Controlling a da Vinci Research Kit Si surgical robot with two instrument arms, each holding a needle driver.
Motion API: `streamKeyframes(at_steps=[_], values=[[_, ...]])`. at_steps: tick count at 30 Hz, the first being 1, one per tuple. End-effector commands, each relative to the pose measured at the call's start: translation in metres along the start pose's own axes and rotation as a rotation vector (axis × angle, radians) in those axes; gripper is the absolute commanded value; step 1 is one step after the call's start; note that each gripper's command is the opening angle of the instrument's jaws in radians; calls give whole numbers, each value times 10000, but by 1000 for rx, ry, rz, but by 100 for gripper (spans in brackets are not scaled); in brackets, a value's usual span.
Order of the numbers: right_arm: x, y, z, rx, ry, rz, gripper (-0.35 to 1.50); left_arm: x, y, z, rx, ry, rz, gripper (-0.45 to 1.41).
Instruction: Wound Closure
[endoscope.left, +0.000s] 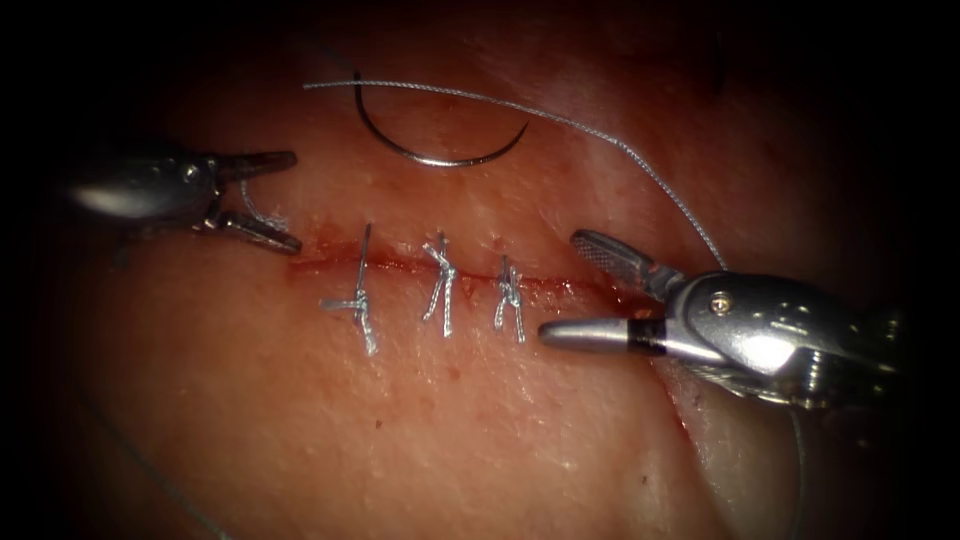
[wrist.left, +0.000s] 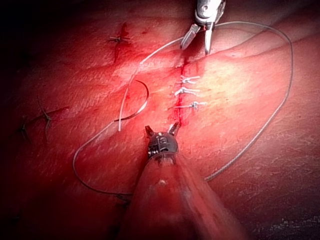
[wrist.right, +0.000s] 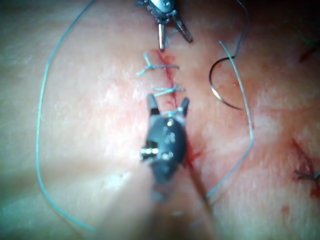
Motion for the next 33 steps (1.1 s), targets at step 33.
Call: streamKeyframes(at_steps=[33], values=[[9,10,-8,9,-1,-11,140,139,38,-31,-128,337,-99,46]])
